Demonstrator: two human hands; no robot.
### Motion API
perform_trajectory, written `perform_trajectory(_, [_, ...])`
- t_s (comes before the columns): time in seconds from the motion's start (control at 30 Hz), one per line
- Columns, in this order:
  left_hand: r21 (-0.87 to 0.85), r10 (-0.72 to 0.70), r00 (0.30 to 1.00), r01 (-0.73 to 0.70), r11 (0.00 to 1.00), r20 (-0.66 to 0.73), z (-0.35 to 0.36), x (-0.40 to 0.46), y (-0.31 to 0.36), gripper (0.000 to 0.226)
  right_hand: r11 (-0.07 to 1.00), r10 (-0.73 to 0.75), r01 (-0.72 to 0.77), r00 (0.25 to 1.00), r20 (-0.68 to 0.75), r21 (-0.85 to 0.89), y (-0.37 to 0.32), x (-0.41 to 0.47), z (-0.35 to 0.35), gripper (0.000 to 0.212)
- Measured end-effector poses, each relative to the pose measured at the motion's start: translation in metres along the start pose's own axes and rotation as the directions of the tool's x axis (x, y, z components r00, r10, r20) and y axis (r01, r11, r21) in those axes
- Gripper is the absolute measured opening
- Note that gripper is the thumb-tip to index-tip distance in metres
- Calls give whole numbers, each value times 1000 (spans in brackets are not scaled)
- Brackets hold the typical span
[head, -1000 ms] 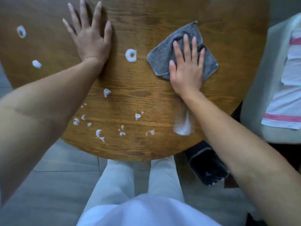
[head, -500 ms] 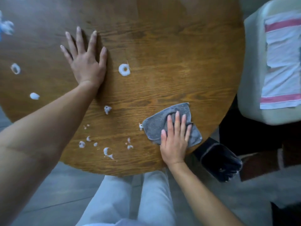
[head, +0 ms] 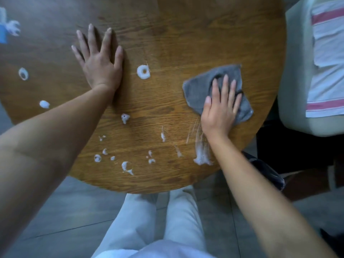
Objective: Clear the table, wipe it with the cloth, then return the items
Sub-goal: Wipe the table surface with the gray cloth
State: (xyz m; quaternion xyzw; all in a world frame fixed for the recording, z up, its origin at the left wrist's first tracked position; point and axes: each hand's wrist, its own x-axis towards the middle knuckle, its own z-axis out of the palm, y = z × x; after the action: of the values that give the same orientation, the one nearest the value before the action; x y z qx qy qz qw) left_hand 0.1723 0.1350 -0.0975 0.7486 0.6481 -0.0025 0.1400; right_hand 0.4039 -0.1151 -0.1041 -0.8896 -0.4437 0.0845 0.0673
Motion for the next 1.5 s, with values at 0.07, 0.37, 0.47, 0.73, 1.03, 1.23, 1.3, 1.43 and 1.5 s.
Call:
perform_trajectory(0.07, [2, 3, 1000, -3, 1000, -9, 1, 0, -1, 59, 994, 97, -97, 995, 6, 41, 1, -62, 3, 53])
perform_trajectory(0.37, [-10, -3, 1000, 3, 1000, -15, 2, 1, -2, 60, 992, -50, 31, 987, 153, 126, -49, -170, 15, 52])
perform_trajectory(0.47, [-3, -4, 1000, 4, 1000, -6, 2, -1, 1, 60, 971, -218, 206, 972, 90, 124, -50, -98, 17, 52])
perform_trajectory(0.73, [12, 3, 1000, -3, 1000, -13, 2, 1, -1, 60, 998, -46, 46, 999, -15, 34, -16, 69, 2, 55])
perform_trajectory(1.03, [48, -7, 1000, 7, 999, 4, -1, 1, 3, 60, 974, -187, 152, 958, 218, 167, -38, -195, 7, 54])
perform_trajectory(1.23, [53, 3, 1000, -3, 999, -1, -2, -2, 2, 60, 969, -247, 244, 958, 147, 40, -18, -117, 6, 58])
perform_trajectory(1.3, [62, 7, 1000, -8, 998, 8, -1, -2, 3, 61, 984, -176, 176, 981, 82, 13, -13, -56, 5, 60])
perform_trajectory(1.43, [69, 23, 1000, -23, 997, 2, 1, -1, -1, 61, 999, -34, 35, 999, 16, -33, -12, 50, -4, 66])
perform_trajectory(1.5, [77, 20, 1000, -20, 997, -1, 1, -1, -1, 61, 999, -1, 2, 1000, 13, -32, -25, 50, -5, 68])
